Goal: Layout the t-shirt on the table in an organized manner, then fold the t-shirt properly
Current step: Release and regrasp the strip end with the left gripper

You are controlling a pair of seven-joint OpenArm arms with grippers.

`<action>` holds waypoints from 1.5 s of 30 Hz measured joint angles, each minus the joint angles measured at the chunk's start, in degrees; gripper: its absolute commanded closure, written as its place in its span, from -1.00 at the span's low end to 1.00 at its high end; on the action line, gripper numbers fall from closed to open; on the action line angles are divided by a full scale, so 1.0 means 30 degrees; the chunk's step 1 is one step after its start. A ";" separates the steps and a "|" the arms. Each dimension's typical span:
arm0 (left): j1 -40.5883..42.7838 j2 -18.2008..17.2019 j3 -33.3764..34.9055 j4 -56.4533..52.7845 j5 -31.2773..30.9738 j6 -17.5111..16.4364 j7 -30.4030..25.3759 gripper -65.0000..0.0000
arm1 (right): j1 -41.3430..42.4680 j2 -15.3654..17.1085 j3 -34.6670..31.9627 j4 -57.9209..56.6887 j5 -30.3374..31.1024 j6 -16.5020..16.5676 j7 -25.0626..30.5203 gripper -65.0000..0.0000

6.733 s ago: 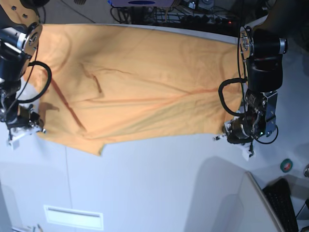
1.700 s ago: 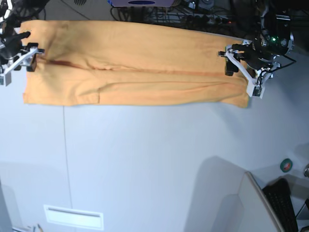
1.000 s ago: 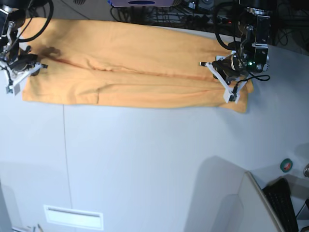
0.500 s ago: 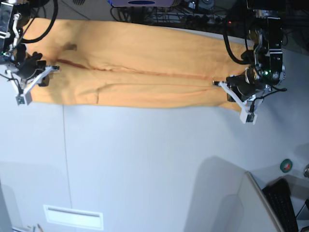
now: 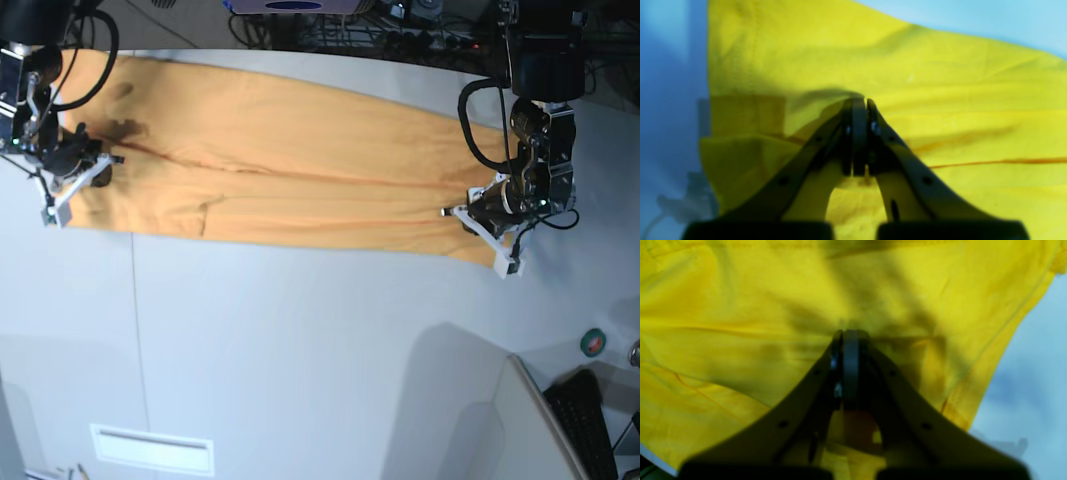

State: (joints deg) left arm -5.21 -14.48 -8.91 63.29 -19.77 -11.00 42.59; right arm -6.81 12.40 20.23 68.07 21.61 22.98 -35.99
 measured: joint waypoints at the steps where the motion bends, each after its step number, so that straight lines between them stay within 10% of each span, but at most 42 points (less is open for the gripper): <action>1: -0.0255 0.0022 0.0000 -0.0073 0.0058 0.0022 0.0226 1.00 | 0.0444 0.0087 0.0000 -0.0393 0.0015 0.0007 0.0015 1.00; 13: 0.1566 0.0117 -0.1348 0.5763 0.0321 0.0306 0.2739 1.00 | 0.0240 0.0816 0.0044 0.1647 -0.0721 -0.0517 -0.0321 1.00; 37: 0.3147 -0.0459 -0.2929 0.5406 0.0415 0.0386 0.2987 1.00 | -0.2827 0.0087 0.0138 0.3752 -0.0809 -0.0525 -0.0998 1.00; 43: 0.3701 -0.1384 -0.5763 0.6346 -0.3235 -0.4226 0.3031 1.00 | -0.3344 0.0073 0.0175 0.6776 -0.0619 -0.0503 -0.0882 1.00; 45: 0.3694 -0.1851 -0.6054 0.5901 -0.4022 -0.4823 0.2718 0.36 | -0.3315 -0.0248 0.0175 0.7096 -0.0656 -0.0503 -0.0903 1.00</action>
State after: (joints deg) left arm 5.87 -20.03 -27.07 80.99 -31.83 -25.47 50.74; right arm -16.75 11.66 20.75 89.36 19.64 21.47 -38.70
